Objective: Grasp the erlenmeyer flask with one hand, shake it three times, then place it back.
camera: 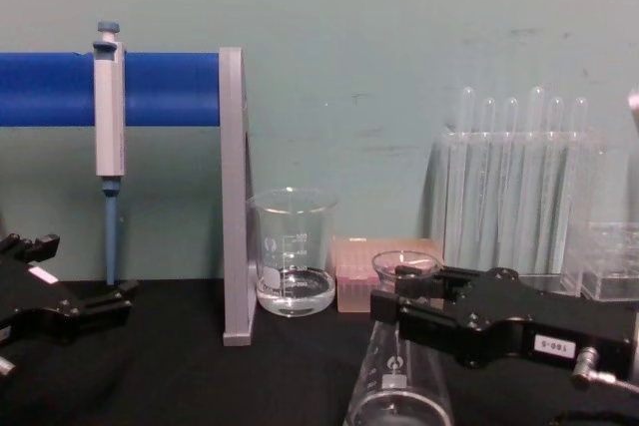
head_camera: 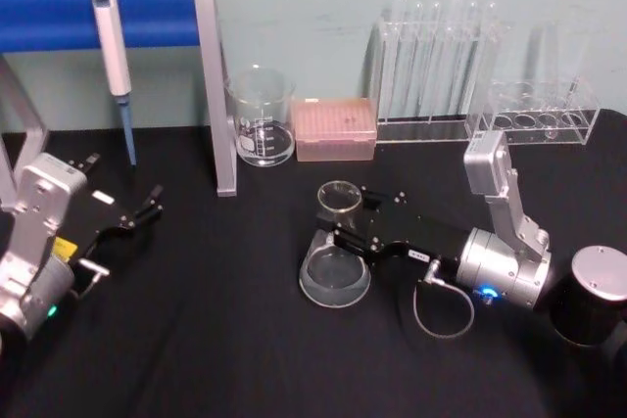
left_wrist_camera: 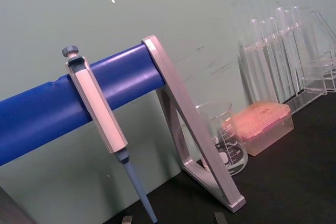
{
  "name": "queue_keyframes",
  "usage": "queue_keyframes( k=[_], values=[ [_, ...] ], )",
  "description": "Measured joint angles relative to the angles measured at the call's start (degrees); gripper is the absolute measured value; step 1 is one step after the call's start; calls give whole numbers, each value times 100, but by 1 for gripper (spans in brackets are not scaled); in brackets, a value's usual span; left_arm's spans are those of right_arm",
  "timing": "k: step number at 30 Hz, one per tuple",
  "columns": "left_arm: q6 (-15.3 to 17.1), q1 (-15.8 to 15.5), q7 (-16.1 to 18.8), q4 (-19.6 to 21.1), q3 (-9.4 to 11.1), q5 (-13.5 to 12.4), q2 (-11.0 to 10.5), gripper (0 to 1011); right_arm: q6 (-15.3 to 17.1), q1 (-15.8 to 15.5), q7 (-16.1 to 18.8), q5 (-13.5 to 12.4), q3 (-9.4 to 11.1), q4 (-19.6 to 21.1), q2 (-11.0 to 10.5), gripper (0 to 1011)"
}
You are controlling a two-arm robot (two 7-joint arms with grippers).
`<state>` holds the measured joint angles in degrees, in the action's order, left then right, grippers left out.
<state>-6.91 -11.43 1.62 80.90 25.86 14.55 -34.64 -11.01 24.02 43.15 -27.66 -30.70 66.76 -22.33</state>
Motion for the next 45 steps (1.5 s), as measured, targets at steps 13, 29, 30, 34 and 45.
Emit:
queue_keyframes(
  k=[13,29,30,34,45],
  values=[
    [0,0,0,0,0,0,0,1001,7,3,0,6,-2,-1,0,449],
    [0,0,0,0,0,0,0,1001,29,0,4,34,-5,-11,-1,511],
    [0,0,0,-1,0,0,0,1001,29,0,5,34,-5,-11,0,580],
    [0,0,0,0,0,0,0,1001,28,0,6,32,-5,-11,0,704],
    [0,0,0,0,0,0,0,1001,20,3,8,23,-2,-9,0,997]
  ],
)
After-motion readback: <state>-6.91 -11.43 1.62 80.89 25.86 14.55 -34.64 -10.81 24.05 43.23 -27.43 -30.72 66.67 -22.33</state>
